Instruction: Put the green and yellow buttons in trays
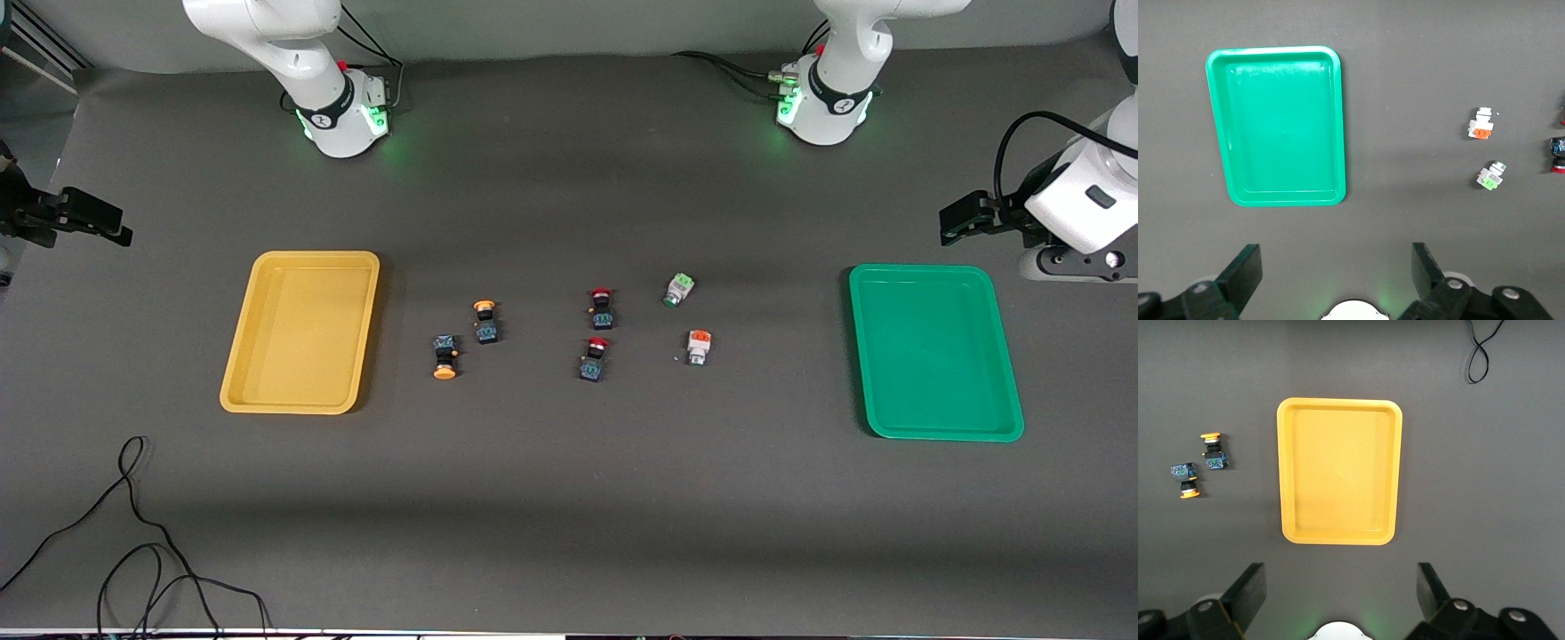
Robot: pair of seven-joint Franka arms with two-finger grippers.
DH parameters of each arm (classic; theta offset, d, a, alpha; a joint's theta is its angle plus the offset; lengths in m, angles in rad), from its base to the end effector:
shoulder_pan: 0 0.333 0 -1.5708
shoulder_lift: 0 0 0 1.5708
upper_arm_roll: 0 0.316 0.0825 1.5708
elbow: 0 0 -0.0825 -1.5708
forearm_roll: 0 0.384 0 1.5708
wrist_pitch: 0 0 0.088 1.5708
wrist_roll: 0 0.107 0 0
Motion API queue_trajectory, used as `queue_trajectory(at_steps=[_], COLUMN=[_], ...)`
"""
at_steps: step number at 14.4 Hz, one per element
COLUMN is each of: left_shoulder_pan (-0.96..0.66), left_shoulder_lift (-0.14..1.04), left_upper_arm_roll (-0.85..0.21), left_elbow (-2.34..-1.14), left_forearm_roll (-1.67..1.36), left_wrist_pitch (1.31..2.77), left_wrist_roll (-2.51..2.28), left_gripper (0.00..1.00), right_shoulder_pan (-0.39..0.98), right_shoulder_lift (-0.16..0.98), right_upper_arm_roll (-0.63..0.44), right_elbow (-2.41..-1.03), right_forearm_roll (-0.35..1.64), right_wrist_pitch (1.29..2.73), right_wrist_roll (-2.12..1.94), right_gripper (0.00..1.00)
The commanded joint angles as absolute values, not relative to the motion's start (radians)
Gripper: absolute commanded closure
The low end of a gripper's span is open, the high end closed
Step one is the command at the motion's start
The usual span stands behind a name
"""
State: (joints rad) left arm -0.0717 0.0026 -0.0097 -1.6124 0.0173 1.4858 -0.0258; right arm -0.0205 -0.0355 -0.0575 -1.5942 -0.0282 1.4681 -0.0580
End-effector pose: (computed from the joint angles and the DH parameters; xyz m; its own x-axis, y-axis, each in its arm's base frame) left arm 0.5424 -0.0423 0.5968 0.9903 -0.0534 -0.1283 -0.0565 -0.9982 -0.0206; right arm 0.5303 -0.0453 0.6244 0.9955 -0.0224 -0.0919 -0.0205 -0.9996 0.0209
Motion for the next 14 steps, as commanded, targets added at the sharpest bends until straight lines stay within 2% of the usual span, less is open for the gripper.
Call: queue_trajectory(at_steps=[1, 14], left_shoulder_pan=[-0.078, -0.109], left_shoulder_lift=[0.002, 0.011], left_upper_arm_roll=[-0.008, -0.012], left_elbow=[-1.609, -1.626], left_forearm_roll=[0.014, -0.033], left_wrist_pitch=[1.491, 1.485], left_wrist_roll=[-0.018, -0.023], left_gripper=[0.0, 0.0], right_shoulder_pan=[-0.021, -0.017], right_shoulder_lift=[-0.031, 0.037], right_upper_arm_roll=[-0.054, -0.061], right_elbow=[-1.578, -1.529], right_forearm_roll=[-0.015, -0.014], right_wrist_pitch=[1.436, 1.434], right_wrist_roll=[-0.038, -0.147], right_gripper=[0.0, 0.0])
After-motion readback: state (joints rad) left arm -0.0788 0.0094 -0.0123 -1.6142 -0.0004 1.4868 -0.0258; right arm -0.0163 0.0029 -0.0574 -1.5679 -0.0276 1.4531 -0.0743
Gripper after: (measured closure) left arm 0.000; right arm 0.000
